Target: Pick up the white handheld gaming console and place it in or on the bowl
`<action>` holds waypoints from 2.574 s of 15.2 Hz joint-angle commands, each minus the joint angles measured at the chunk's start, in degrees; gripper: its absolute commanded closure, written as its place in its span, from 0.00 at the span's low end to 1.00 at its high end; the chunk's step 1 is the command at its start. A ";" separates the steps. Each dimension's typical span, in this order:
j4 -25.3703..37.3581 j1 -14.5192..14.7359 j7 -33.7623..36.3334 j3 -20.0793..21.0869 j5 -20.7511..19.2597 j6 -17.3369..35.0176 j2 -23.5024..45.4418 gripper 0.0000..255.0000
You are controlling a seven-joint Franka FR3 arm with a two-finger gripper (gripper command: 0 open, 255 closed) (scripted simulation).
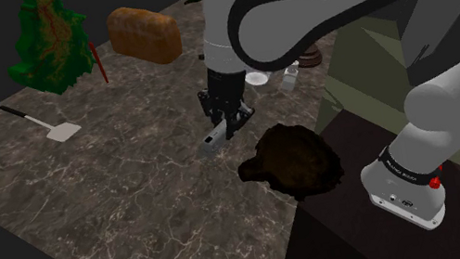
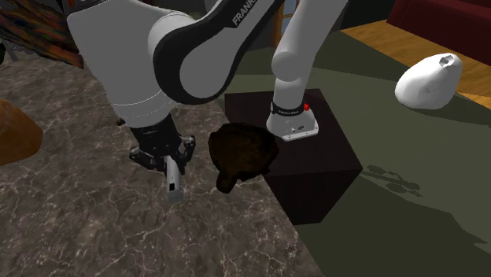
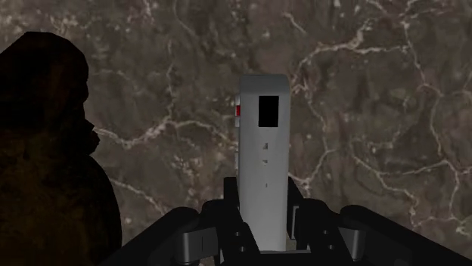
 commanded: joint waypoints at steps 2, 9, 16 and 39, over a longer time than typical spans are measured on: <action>1.23 1.42 -0.63 -2.34 0.89 -2.93 -1.89 1.00; 4.57 3.34 -1.08 -6.37 1.61 -9.12 -4.95 1.00; 8.42 4.33 -0.93 -9.45 1.50 -14.87 -6.86 1.00; -6.62 23.92 -2.77 -27.15 11.31 -30.96 -35.52 1.00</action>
